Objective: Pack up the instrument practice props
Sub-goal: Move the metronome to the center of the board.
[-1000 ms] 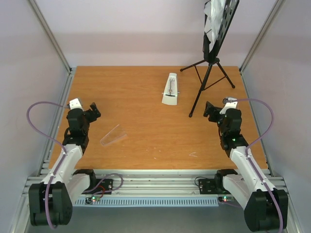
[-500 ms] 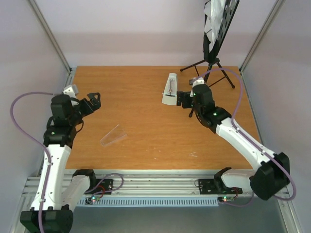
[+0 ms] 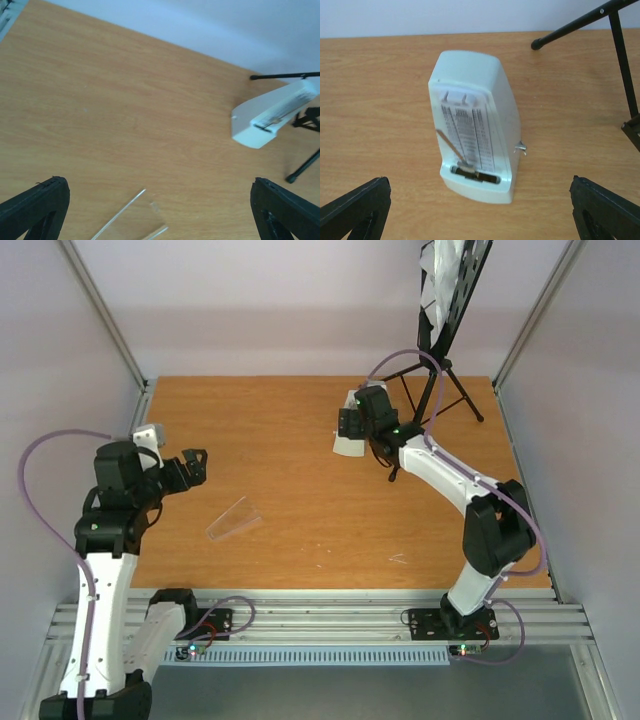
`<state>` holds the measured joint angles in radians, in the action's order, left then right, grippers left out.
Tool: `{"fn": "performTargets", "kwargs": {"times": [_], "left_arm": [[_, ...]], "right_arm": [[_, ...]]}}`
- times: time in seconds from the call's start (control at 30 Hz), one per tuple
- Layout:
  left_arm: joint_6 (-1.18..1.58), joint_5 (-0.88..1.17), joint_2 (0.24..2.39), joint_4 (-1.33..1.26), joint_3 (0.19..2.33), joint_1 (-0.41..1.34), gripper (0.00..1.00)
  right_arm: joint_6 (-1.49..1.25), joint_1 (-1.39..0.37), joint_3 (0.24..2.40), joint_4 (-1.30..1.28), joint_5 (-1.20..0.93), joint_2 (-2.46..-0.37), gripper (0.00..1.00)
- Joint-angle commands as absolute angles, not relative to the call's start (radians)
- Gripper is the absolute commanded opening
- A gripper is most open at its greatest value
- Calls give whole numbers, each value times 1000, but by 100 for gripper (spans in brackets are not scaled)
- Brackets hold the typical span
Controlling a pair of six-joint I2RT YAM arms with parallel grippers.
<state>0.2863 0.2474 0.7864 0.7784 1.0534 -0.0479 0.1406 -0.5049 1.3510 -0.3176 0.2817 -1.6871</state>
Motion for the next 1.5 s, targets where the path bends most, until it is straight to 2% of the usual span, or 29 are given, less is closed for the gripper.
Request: {"fn": "performTargets", "kwargs": {"times": [0.0, 0.2, 0.47, 0.53, 0.67, 0.73, 1.13, 1.47], "left_arm": [[220, 137, 781, 765, 1008, -44, 99], [196, 226, 775, 745, 983, -44, 99], [193, 254, 776, 747, 960, -44, 99], [193, 259, 777, 744, 960, -44, 99], [195, 270, 778, 743, 953, -44, 99], [196, 274, 778, 741, 951, -44, 99], [196, 315, 771, 734, 942, -40, 99], [198, 314, 765, 734, 940, -39, 99]], "right_arm": [[133, -509, 1432, -274, 357, -1757, 98], [181, -509, 1514, -228, 445, -1869, 99], [189, -509, 1600, -220, 444, -1952, 98], [196, -510, 1622, -220, 431, -1970, 95], [203, -516, 1638, -233, 441, -1987, 83], [209, -524, 1638, -236, 457, -1989, 81], [198, -527, 1649, -267, 469, -2016, 83], [175, -528, 1646, -290, 496, -2028, 78]]}}
